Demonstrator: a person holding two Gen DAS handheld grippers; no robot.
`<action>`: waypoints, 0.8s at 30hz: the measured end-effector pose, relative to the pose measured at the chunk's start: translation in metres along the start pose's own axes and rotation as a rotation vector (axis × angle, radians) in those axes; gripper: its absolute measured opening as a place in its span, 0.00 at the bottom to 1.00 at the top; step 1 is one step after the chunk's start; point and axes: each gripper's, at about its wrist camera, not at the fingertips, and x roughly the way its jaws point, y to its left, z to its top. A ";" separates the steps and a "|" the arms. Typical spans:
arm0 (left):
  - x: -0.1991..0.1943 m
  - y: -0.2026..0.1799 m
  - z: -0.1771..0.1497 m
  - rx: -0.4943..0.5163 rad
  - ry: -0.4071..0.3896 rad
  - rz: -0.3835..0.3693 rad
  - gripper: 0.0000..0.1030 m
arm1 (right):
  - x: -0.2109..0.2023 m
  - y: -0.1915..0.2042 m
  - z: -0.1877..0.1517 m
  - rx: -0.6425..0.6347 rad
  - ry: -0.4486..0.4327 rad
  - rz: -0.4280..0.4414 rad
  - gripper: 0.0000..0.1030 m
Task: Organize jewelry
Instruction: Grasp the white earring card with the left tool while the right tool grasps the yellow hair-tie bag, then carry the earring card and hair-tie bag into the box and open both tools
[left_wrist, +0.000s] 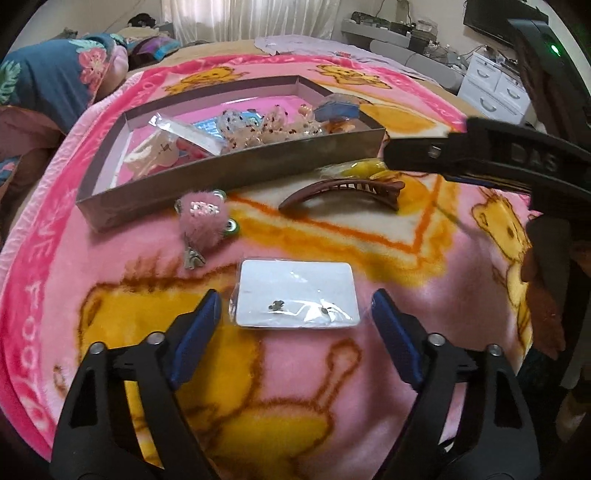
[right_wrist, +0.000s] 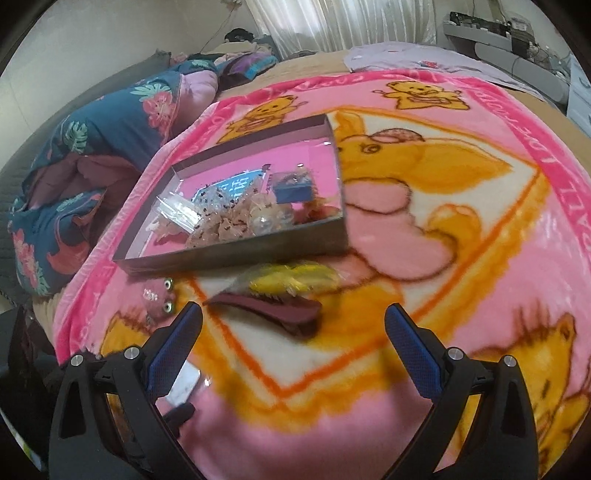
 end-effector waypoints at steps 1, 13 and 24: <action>0.002 -0.001 0.000 0.002 0.002 0.001 0.68 | 0.004 0.002 0.003 -0.007 -0.002 -0.008 0.95; -0.005 0.003 0.000 0.009 0.004 -0.028 0.65 | 0.049 0.005 0.015 0.005 0.068 -0.030 0.94; -0.028 0.036 0.005 -0.072 -0.036 -0.018 0.65 | 0.051 0.005 0.010 -0.010 0.066 -0.019 0.78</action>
